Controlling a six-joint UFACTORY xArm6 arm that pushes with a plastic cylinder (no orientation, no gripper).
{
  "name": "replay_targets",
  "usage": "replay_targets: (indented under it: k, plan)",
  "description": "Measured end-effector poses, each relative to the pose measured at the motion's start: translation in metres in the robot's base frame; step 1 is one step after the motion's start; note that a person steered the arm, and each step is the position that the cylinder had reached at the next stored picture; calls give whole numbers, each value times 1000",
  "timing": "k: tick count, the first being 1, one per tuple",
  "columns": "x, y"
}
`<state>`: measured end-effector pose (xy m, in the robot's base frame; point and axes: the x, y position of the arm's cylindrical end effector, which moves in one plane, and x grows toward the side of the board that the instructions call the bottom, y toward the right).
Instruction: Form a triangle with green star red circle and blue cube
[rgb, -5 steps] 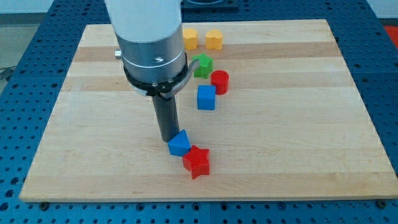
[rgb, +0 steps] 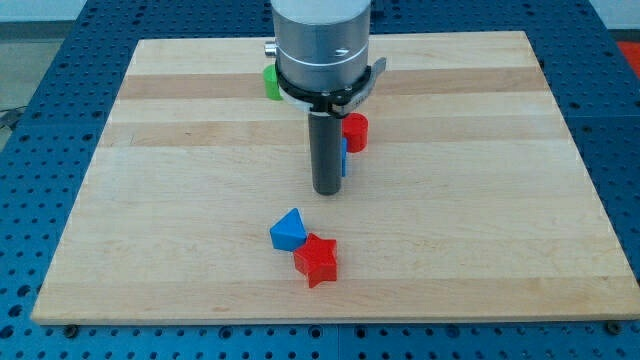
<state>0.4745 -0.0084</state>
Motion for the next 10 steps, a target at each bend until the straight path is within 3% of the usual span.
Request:
replay_targets:
  k: [2,3,5,6,8,9,10]
  plan:
    - [-13,21]
    - [-63,18]
    - [-110,12]
    - [-114,12]
    - [-39,23]
    - [-28,-2]
    - [-56,-51]
